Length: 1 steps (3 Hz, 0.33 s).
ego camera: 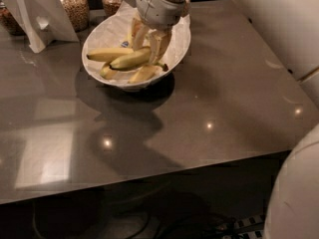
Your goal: Pick banana from white bowl
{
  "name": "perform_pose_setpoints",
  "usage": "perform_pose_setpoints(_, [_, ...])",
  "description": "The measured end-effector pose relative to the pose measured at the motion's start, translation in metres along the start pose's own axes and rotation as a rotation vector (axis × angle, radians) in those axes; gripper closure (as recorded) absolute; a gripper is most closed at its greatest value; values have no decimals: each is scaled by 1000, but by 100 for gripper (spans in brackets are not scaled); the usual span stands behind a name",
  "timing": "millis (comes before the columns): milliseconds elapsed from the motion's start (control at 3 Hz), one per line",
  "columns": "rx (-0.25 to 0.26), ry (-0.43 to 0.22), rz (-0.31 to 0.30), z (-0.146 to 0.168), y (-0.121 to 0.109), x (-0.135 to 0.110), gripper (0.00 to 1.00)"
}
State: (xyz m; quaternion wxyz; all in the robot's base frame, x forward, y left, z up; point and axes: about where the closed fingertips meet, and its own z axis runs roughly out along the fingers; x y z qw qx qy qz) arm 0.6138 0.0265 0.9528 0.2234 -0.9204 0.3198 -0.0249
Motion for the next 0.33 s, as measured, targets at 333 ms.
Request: perform_pose_setpoints(333, [75, -16, 10, -40, -9, -8, 100])
